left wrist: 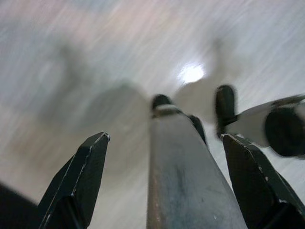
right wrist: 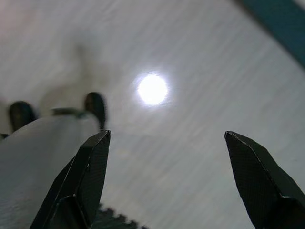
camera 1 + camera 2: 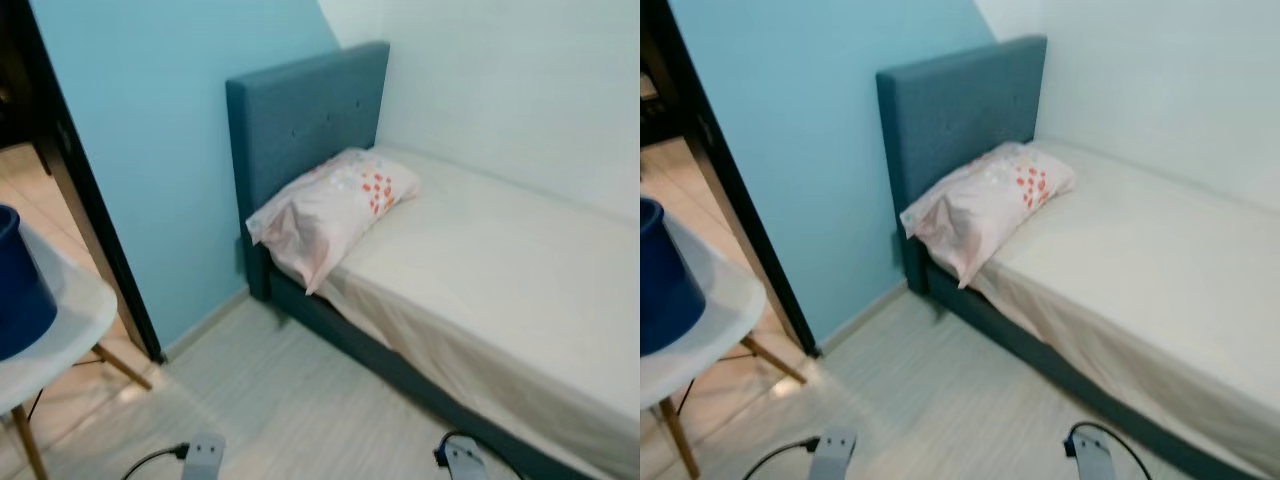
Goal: Clean up the room
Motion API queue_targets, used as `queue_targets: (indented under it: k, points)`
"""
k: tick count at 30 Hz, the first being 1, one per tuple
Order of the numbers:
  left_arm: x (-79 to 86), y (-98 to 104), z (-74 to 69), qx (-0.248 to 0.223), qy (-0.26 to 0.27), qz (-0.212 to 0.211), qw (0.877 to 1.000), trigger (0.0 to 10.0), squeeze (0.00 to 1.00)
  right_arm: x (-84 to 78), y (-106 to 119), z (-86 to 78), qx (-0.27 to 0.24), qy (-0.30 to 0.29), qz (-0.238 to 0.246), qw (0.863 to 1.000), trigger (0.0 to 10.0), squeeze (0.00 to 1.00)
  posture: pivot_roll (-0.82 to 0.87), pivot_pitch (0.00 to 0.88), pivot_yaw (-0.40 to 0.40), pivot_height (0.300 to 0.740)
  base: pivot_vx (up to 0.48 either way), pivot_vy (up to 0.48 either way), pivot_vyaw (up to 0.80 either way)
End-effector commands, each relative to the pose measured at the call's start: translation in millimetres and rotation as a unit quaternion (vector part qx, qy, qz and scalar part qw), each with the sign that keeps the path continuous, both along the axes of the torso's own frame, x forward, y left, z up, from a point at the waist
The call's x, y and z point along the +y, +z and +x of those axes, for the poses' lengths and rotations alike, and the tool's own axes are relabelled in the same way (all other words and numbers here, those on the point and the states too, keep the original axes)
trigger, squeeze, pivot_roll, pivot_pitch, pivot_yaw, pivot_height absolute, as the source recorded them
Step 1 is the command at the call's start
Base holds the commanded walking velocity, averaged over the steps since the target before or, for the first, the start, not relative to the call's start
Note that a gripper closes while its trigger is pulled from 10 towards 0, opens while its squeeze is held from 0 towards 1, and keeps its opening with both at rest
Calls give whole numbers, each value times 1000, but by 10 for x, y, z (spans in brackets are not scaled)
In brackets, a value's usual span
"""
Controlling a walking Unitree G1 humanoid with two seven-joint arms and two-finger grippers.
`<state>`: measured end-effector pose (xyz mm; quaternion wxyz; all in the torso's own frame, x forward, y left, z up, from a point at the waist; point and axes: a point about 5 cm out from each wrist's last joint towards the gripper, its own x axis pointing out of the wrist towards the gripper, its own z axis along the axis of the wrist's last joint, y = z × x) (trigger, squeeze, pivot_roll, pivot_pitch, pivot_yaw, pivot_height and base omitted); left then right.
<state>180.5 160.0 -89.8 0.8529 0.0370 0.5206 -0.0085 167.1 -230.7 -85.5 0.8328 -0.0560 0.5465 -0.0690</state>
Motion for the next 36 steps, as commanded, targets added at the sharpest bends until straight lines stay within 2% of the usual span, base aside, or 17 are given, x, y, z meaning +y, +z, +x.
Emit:
queue_targets:
  k: [1, 25, 36]
  points:
    - [20, 0, -2, 0, -4, 3, 1000, 10000, 0, 34, -13, -12, -1, -5, 5, 1000, 10000, 0, -27, 0, -61, 740, 0, -480, 0]
    - [18, -10, -24, 3, -6, 2, 1000, 10000, 0, 10, -32, -70, 10, 0, 0, 1000, 10000, 0, -30, 0, -65, 740, 0, -480, 0]
    - [4, -6, -15, 2, -8, 1, 1000, 10000, 0, -14, -27, -73, 12, 1, 0, 1000, 10000, 0, -33, 0, -66, 740, 0, -480, -768]
